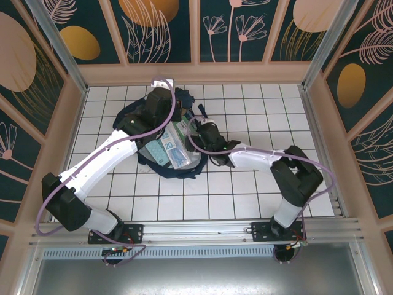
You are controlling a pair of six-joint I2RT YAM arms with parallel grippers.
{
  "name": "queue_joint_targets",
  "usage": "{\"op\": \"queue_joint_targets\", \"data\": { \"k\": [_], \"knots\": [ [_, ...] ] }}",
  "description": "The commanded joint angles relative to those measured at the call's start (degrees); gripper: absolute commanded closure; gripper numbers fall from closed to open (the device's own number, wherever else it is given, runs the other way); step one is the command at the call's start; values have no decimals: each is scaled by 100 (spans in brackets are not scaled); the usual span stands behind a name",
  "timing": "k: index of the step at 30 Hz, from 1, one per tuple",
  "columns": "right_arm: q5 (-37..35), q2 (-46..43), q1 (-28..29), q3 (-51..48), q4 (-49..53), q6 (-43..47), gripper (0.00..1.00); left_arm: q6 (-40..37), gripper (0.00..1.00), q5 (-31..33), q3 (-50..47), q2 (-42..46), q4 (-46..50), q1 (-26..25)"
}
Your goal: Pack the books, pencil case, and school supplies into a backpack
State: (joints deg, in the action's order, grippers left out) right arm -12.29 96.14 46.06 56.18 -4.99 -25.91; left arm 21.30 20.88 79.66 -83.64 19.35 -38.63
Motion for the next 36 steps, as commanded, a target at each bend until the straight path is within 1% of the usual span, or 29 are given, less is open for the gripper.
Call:
{"op": "queue_joint_targets", "data": {
  "k": [1,2,3,5,6,7,10,11,12,16,17,20,23,25,27,31,33,36],
  "knots": [
    [-391,-447,-103,-311,-171,-63,12,91,100,-186,-82,132,-799,-24],
    [-426,-570,-128,-408,-217,-76,12,86,100,-279,-130,129,-801,-25],
    [-467,-678,-157,-496,-240,-102,10,81,98,-428,-176,136,-793,-22],
    [-511,-860,-226,-609,-268,-116,8,67,92,-717,-279,123,-784,-24],
    [-516,-937,-261,-650,-265,-111,8,91,91,-825,-325,128,-777,-29],
    [-528,-984,-292,-682,-265,-116,8,106,87,-908,-394,129,-777,-26],
    [-580,-1120,-352,-772,-260,-129,8,165,58,-1231,-608,170,-769,-29],
    [-582,-1166,-369,-815,-257,-147,8,205,47,-1290,-695,195,-751,-28],
    [-587,-1212,-386,-859,-281,-151,8,248,39,-1309,-791,230,-736,-22],
    [-557,-1299,-424,-995,-320,-214,8,512,20,-1068,-1121,578,-696,-24],
    [-520,-1304,-427,-1013,-334,-231,8,598,13,-928,-1224,690,-689,-26],
    [-287,-1286,-423,-1037,-369,-282,8,825,10,-380,-1580,1021,-636,-22],
    [-68,-1346,-410,-1112,-471,-463,8,1052,10,144,-1970,1278,-551,3],
    [-26,-1470,-397,-1212,-485,-637,7,1271,10,396,-2221,1435,-512,117],
    [-48,-1701,-379,-1343,-493,-809,8,1518,11,443,-2586,1585,-519,355],
    [464,-2187,-324,-1576,-700,-1043,8,1916,12,518,-3189,1916,-623,871],
    [635,-2191,-240,-1582,-764,-1162,8,2082,13,541,-3417,2027,-685,1051],
    [760,-1908,-98,-1466,-857,-1296,8,2269,12,461,-3781,2101,-851,1383]
  ]
}}
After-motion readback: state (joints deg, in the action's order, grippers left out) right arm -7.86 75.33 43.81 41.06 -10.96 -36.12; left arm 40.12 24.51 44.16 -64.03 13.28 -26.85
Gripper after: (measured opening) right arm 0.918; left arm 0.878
